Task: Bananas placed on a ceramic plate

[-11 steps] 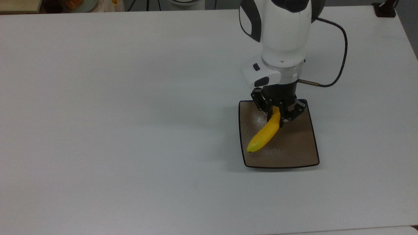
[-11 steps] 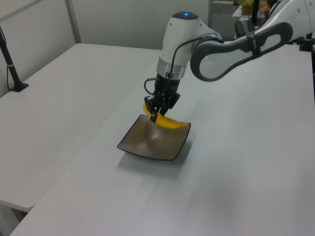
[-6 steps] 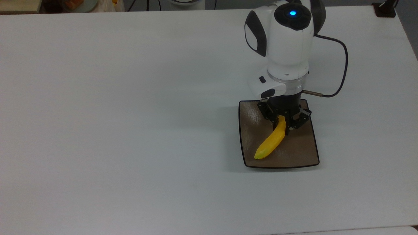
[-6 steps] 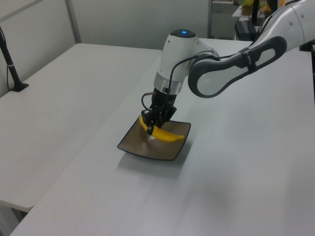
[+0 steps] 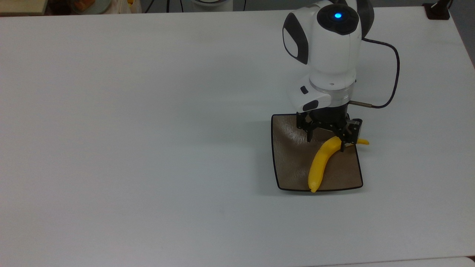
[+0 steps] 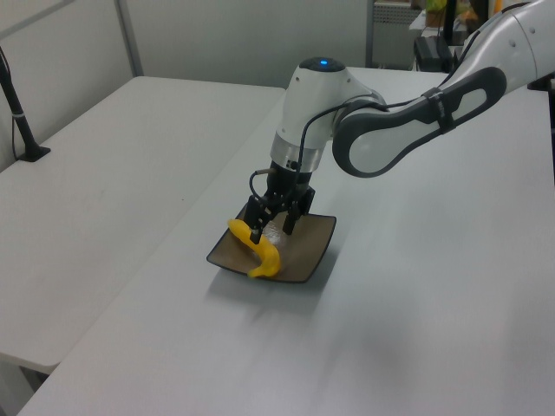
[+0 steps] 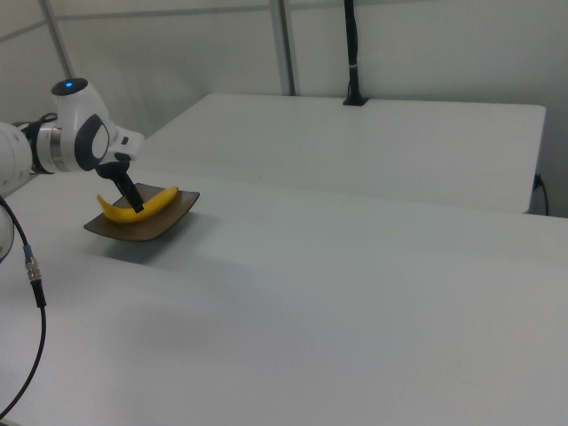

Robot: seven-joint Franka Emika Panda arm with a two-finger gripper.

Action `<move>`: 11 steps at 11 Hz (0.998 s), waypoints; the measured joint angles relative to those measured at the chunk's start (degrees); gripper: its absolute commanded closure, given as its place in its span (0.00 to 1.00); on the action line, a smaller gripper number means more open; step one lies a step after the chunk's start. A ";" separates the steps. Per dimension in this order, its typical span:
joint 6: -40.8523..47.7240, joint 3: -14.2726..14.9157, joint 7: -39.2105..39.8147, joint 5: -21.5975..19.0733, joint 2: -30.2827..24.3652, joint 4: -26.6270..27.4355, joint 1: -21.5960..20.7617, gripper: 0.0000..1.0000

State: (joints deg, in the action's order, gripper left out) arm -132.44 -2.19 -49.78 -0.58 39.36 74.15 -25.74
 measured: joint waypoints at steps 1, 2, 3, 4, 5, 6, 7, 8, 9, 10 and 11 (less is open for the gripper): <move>0.00 0.00 0.00 0.01 -1.04 0.17 0.10 0.00; 0.04 0.00 0.00 0.03 -3.21 0.98 0.22 0.00; 1.72 0.01 0.00 0.06 -6.47 2.60 0.31 0.00; 6.51 0.02 0.00 0.10 -10.72 4.33 0.61 0.00; 12.87 0.04 0.05 0.17 -14.76 5.45 1.23 0.00; 20.00 0.09 0.17 0.21 -18.83 6.14 2.25 0.00; 26.75 0.10 1.07 0.21 -22.55 6.53 3.29 0.00; 33.12 0.18 2.30 0.21 -26.00 6.93 4.07 0.00; 38.10 0.34 3.88 0.23 -29.10 7.43 4.93 0.00; 41.52 0.48 6.53 0.23 -31.88 8.17 6.28 0.00; 43.36 0.62 9.77 0.20 -34.34 9.33 7.93 0.00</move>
State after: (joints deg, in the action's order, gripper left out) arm -89.08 -1.58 -40.00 -0.38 5.01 83.48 -17.80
